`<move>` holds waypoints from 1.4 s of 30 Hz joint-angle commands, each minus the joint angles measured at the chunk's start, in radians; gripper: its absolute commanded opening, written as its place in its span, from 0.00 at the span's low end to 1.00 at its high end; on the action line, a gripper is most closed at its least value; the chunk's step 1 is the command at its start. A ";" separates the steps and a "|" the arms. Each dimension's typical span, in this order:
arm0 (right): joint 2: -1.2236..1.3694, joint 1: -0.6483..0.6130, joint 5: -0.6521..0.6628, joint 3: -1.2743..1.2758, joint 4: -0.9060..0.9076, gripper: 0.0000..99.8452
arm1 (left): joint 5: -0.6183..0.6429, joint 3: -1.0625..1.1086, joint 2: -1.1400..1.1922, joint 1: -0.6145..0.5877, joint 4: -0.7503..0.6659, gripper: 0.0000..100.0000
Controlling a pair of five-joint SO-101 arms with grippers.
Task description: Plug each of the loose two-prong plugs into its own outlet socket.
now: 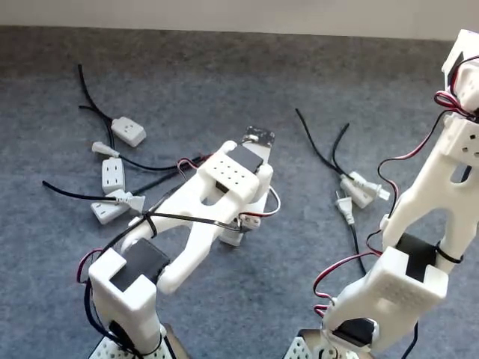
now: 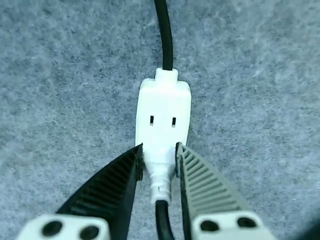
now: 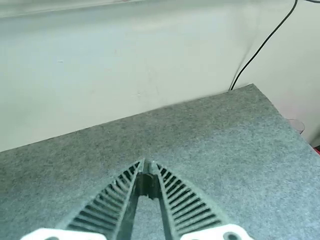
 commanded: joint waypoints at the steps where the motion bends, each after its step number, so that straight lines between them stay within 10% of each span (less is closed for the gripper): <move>1: -0.015 -0.013 -0.002 -0.039 -0.024 0.01 | 0.003 0.012 0.010 -0.016 -0.038 0.01; 42: -0.015 -0.050 0.000 -0.035 -0.018 0.01 | -0.077 0.016 -0.094 -0.156 0.057 0.22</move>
